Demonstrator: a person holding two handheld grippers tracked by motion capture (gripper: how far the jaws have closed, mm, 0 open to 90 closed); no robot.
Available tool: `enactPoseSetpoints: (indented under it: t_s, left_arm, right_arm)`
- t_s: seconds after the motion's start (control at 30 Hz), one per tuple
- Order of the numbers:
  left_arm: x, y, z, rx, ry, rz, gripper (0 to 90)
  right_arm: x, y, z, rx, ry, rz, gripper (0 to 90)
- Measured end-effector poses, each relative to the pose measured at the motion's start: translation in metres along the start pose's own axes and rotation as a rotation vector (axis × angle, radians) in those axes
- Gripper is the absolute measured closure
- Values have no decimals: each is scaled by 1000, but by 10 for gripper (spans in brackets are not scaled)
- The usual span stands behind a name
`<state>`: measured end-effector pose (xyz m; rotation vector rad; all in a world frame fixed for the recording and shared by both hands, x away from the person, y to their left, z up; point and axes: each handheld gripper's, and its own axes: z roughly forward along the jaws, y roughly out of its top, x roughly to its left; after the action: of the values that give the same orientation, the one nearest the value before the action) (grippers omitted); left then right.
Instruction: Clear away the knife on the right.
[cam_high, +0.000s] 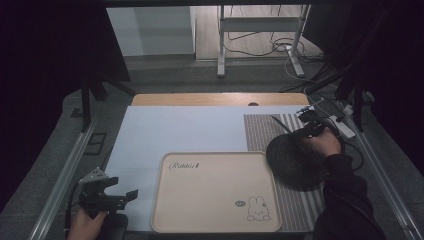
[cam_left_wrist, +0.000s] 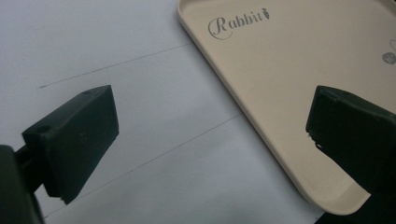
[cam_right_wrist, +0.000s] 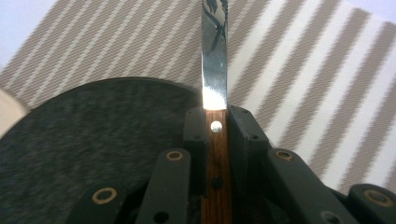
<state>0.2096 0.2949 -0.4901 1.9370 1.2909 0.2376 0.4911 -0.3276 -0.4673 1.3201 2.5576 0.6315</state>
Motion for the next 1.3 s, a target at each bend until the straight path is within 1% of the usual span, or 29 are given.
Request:
enactPoseSetpoints:
  t_s: [0.23, 0.33, 0.43, 0.67, 0.97, 1.3]
  left_arm:
    - [0, 0, 0, 1, 1, 2, 24]
    - [0, 0, 0, 0, 0, 2, 24]
    - [0, 0, 0, 0, 1, 2, 24]
    - [0, 0, 0, 1, 1, 2, 24]
    - [-1, 0, 0, 1, 2, 3, 24]
    - [-1, 0, 0, 1, 3, 5, 24]
  right_arm:
    - [23, -3, -3, -7, 21, -23, 773]
    - [34, -6, -4, -13, 31, -49, 773]
    - [43, -9, -6, -15, 35, -62, 773]
    - [61, -17, -7, -8, 48, -64, 773]
    - [86, -25, -10, -9, 68, -102, 773]
    - [111, -33, -13, -16, 92, -130, 772]
